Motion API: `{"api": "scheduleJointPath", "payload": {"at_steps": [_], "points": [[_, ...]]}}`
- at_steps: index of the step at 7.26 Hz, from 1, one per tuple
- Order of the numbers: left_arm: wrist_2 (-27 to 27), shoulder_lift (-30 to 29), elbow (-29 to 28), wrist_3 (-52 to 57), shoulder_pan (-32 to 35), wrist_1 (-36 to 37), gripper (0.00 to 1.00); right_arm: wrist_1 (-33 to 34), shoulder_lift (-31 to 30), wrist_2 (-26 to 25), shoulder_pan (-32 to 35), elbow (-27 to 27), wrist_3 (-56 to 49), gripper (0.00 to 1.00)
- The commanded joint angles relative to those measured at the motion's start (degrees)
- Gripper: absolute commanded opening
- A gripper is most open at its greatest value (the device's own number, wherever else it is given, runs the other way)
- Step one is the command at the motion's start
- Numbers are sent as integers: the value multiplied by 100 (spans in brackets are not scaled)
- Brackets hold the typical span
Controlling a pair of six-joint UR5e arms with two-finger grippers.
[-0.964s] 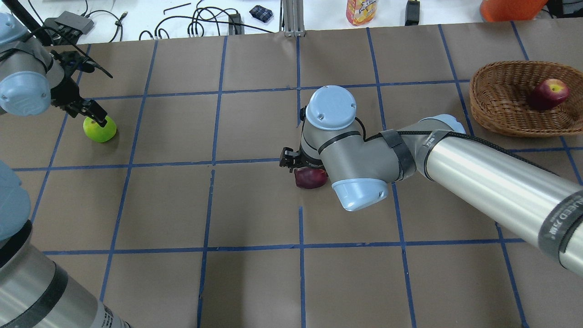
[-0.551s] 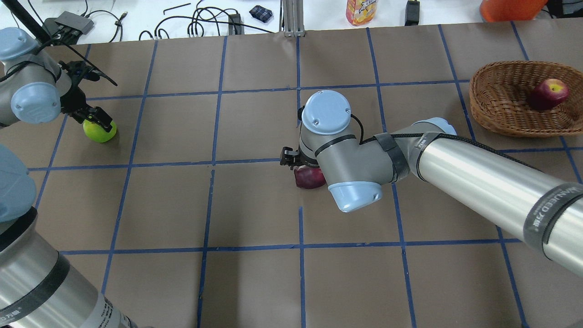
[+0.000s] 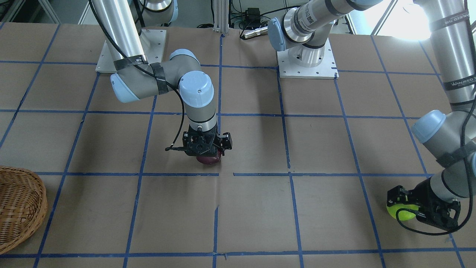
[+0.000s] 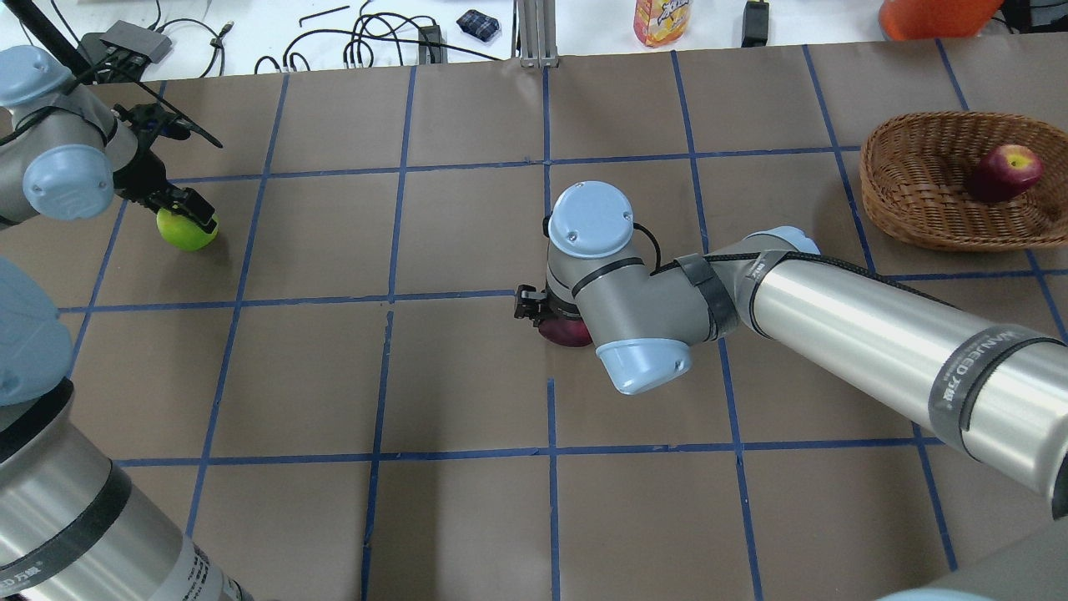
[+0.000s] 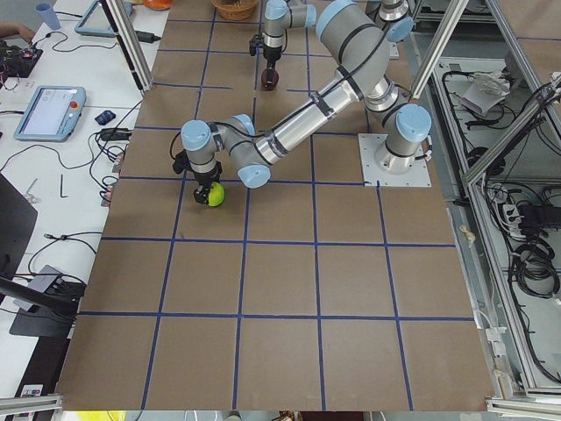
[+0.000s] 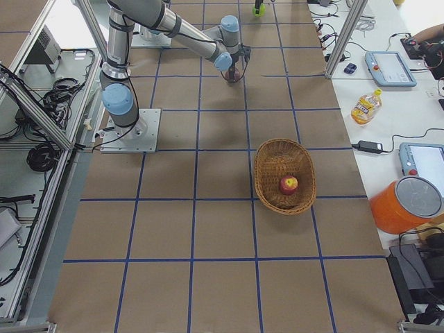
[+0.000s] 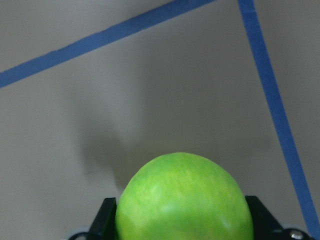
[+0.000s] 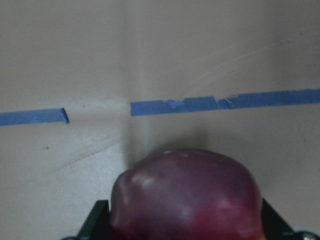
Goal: Put all apples into basket
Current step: 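Grasp the centered red apple with the right gripper while left grasps the green apple, then carry the red apple to the basket with right while left sets green apple at center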
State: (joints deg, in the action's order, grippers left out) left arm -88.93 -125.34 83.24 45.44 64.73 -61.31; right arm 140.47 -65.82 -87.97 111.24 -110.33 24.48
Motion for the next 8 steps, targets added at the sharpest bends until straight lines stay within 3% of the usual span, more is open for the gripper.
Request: {"api": "scheduleJointPath", "payload": {"at_steps": [1, 2, 3, 4, 5, 6, 8], "points": [[69, 194, -606, -829, 668, -1554, 0, 6, 26, -27, 3, 38, -363, 87], [130, 325, -372, -1313, 933, -1594, 0, 6, -1, -140, -6, 64, -382, 60], [435, 535, -30, -1762, 1093, -1568, 0, -2, -157, -194, -145, 91, -391, 54], [873, 764, 295, -1958, 1173, -1585, 0, -89, -507, -455, -372, 213, -443, 53], [904, 966, 603, -2151, 1374, -1499, 0, -169, -745, -762, -958, 301, -922, 53], [896, 1151, 702, -3006, 1924, -1428, 0, -422, -887, -887, -1738, 363, -1858, 51], [895, 1249, 922, -4972, 3242, -1035, 0, -469, -854, -627, -3276, 766, -4317, 51]]}}
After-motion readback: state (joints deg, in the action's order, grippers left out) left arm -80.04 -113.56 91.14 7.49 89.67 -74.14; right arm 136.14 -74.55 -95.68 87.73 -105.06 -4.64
